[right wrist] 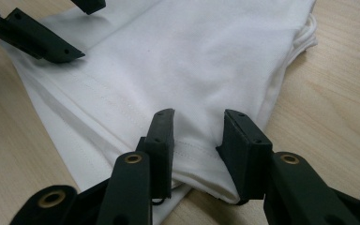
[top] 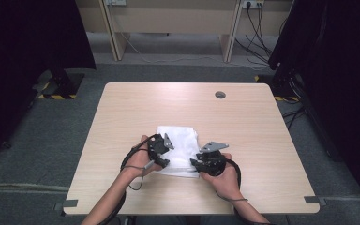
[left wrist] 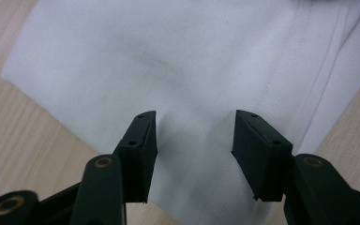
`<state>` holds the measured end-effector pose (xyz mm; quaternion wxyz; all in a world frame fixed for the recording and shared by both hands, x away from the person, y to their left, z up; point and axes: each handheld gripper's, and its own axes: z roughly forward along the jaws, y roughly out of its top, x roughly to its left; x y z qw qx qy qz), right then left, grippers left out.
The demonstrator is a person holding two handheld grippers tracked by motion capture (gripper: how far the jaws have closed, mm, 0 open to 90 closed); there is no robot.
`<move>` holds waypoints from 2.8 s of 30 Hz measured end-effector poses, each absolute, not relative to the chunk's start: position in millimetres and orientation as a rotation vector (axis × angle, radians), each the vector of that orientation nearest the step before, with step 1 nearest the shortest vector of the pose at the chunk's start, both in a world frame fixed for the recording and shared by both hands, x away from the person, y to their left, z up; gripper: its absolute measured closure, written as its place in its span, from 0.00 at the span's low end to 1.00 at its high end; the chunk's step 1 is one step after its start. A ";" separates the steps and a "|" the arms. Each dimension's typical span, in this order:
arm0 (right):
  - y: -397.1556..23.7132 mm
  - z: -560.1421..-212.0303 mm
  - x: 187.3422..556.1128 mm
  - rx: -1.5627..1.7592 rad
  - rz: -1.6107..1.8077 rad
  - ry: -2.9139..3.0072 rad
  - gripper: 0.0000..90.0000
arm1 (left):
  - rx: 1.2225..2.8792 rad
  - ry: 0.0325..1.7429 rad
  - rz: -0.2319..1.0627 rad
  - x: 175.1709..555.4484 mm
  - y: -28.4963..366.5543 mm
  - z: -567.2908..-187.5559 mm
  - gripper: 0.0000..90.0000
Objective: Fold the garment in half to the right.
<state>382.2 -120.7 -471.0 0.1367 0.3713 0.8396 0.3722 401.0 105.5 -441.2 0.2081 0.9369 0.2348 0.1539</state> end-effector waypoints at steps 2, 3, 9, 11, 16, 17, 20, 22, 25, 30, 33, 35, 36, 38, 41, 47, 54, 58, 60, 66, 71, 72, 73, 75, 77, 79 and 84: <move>-121.4 -471.2 383.1 1.076 1.075 2.432 0.72 | 2.595 0.657 0.424 400.6 106.2 -442.3 0.55; -122.0 -471.3 383.8 1.074 1.076 2.433 0.72 | 2.591 0.659 0.422 401.3 106.6 -442.7 0.55; -124.0 -471.5 390.4 1.082 1.070 2.423 0.72 | 2.579 0.678 0.446 408.6 105.2 -447.6 0.55; -124.6 -471.0 393.4 1.082 1.059 2.421 0.72 | 2.578 0.682 0.442 411.9 103.3 -447.7 0.55; -128.6 -469.5 404.3 1.097 1.034 2.408 0.72 | 2.585 0.667 0.462 420.7 94.8 -447.6 0.55; -129.5 -469.3 406.1 1.103 1.031 2.405 0.72 | 2.584 0.666 0.463 423.0 93.5 -447.6 0.55; -131.8 -468.9 410.6 1.112 1.019 2.395 0.72 | 2.580 0.671 0.471 430.0 90.2 -447.8 0.55; -133.4 -468.8 413.9 1.123 1.014 2.389 0.72 | 2.576 0.673 0.479 434.2 87.8 -448.0 0.55; -135.6 -468.4 419.4 1.139 1.006 2.379 0.72 | 2.562 0.684 0.478 441.8 86.4 -448.4 0.55; -136.7 -467.7 426.3 1.162 0.994 2.364 0.71 | 2.536 0.716 0.490 449.3 86.0 -449.1 0.54; -134.5 -464.6 424.4 1.146 0.984 2.357 0.70 | 2.513 0.718 0.492 444.7 89.1 -444.0 0.53; -134.2 -460.7 420.5 1.133 1.006 2.345 0.70 | 2.486 0.723 0.511 438.0 93.6 -438.3 0.53; -134.2 -458.7 418.6 1.119 1.022 2.340 0.70 | 2.477 0.725 0.515 434.7 95.6 -436.3 0.53; -132.2 -455.9 416.1 1.104 1.032 2.348 0.69 | 2.475 0.731 0.519 430.3 99.4 -434.8 0.53; -127.6 -457.0 416.3 1.087 1.013 2.370 0.69 | 2.482 0.742 0.513 427.5 103.3 -437.8 0.53; -125.7 -465.7 417.4 1.094 0.993 2.376 0.69 | 2.478 0.762 0.501 427.4 104.6 -446.7 0.54; -126.6 -468.1 422.1 1.101 0.987 2.365 0.69 | 2.491 0.766 0.543 433.0 102.3 -449.6 0.54; -129.0 -468.5 427.9 1.125 0.989 2.358 0.67 | 2.483 0.781 0.528 437.3 102.4 -450.5 0.54; -129.8 -468.0 428.9 1.123 0.992 2.362 0.66 | 2.477 0.782 0.527 436.8 102.9 -450.2 0.54; -135.2 -463.6 426.4 1.111 1.027 2.357 0.58 | 2.414 0.801 0.486 429.9 108.0 -446.1 0.48; -144.5 -457.9 422.8 1.112 1.053 2.349 0.50 | 2.353 0.819 0.494 420.1 112.2 -437.3 0.40; -146.4 -456.8 421.7 1.114 1.063 2.346 0.48 | 2.336 0.827 0.494 418.1 113.4 -435.5 0.38; -148.0 -455.8 420.5 1.123 1.067 2.343 0.46 | 2.319 0.834 0.495 416.1 114.6 -433.9 0.37; -151.3 -454.6 418.5 1.120 1.066 2.343 0.45 | 2.296 0.843 0.495 412.3 116.5 -431.6 0.35; -154.3 -453.4 416.9 1.131 1.075 2.336 0.44 | 2.279 0.849 0.496 409.2 118.7 -429.8 0.33; -157.4 -451.4 415.4 1.136 1.082 2.335 0.43 | 2.262 0.857 0.501 406.0 120.9 -427.9 0.32; -163.2 -447.0 412.6 1.148 1.098 2.332 0.41 | 2.202 0.899 0.518 400.9 129.6 -424.0 0.28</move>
